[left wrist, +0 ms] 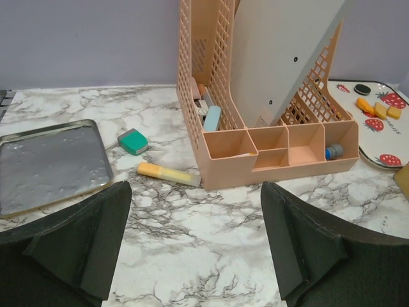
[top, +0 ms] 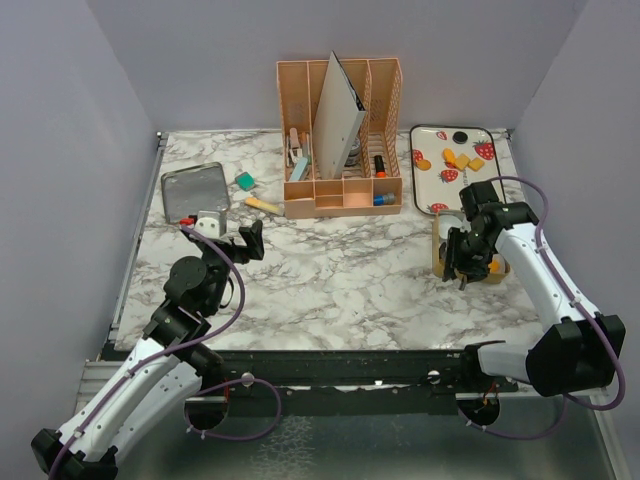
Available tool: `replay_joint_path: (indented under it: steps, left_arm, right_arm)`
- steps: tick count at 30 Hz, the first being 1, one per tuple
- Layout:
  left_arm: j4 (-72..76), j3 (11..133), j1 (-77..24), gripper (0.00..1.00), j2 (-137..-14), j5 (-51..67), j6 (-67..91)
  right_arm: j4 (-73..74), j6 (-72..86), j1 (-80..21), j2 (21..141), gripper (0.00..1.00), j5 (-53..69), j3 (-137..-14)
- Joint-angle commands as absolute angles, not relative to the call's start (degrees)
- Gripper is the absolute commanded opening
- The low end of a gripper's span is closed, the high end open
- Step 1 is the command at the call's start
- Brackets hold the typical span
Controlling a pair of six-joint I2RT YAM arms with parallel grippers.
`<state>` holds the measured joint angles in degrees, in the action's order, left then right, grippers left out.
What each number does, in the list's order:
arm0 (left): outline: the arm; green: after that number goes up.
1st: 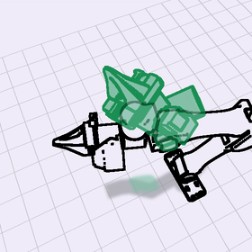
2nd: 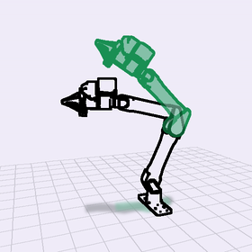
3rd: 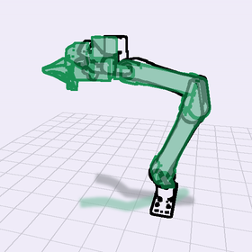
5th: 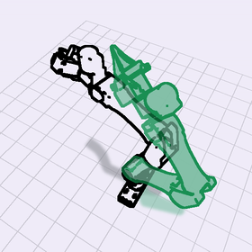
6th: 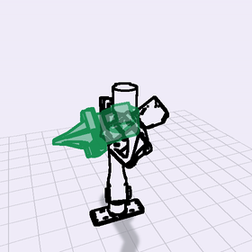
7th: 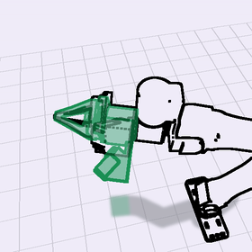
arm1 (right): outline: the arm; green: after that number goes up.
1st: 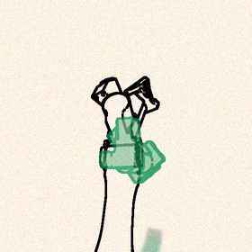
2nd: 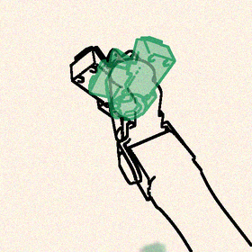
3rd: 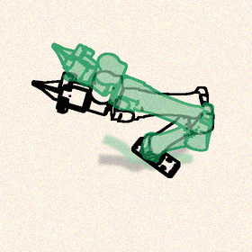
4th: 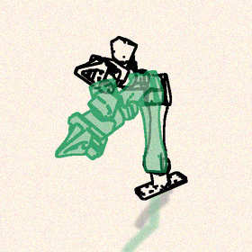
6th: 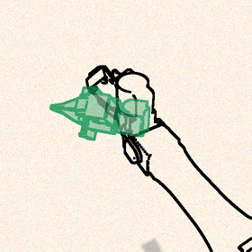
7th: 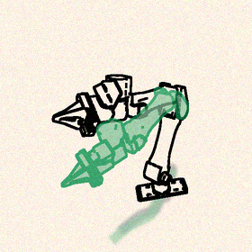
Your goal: Pack the cookies
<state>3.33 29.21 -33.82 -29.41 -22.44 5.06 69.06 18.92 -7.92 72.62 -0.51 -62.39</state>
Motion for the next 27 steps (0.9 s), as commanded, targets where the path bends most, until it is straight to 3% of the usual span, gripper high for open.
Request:
replay_joint_path:
  steps: [1, 15, 27]
  left_arm:
    - [4.1, 28.7, -33.7, 0.89, -29.5, -20.9, 4.5]
    - [1.1, 31.6, -33.2, 0.94, -31.6, -21.0, 8.2]
    - [-3.4, 35.0, -32.4, 0.99, -34.6, -20.8, 11.5]
  right_arm:
    - [69.0, 17.9, -8.0, 71.6, 0.45, 1.2, -62.6]
    - [65.9, 17.7, -8.0, 72.7, 0.45, -1.9, -73.8]
    - [54.7, 16.0, -7.8, 88.4, 0.48, -4.3, -85.2]
